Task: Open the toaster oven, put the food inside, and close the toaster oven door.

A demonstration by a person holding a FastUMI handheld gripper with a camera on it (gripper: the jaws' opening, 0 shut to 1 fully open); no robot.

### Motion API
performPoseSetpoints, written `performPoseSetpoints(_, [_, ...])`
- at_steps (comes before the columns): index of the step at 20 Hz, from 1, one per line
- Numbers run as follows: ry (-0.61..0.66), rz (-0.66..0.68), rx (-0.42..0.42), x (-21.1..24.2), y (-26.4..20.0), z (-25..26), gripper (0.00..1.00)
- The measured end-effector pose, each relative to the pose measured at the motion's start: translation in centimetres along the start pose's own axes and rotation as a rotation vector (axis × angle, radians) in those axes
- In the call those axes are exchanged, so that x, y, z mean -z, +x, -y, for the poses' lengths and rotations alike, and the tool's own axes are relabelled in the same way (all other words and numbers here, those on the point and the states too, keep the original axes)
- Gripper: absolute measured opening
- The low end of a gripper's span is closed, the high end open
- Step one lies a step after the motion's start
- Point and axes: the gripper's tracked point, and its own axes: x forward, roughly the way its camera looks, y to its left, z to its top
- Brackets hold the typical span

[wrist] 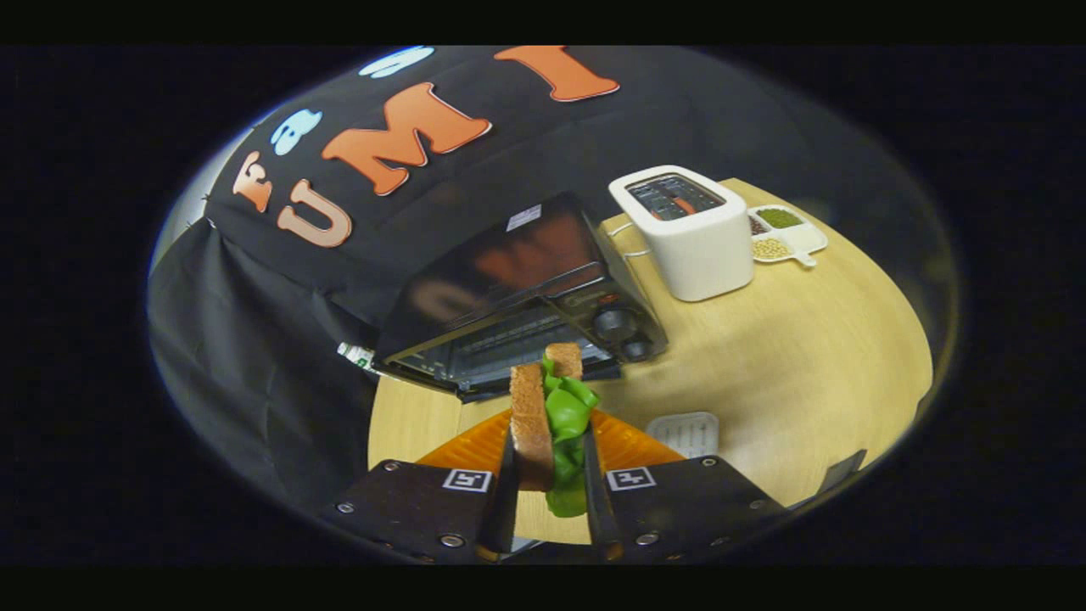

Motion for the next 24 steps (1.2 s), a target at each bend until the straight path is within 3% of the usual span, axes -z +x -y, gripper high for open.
performPoseSetpoints(5, [0.147, 0.045, -0.132, -0.9, 4.4, -4.6, 0.35])
performPoseSetpoints(12, [0.353, 0.116, -0.208, -1.4, 10.4, -5.2, 0.35])
performPoseSetpoints(19, [0.462, 0.174, -0.218, -2.7, 15.6, -5.4, 0.35])
performPoseSetpoints(24, [0.449, 0.328, -0.146, -3.9, 17.5, -4.6, 0.36])
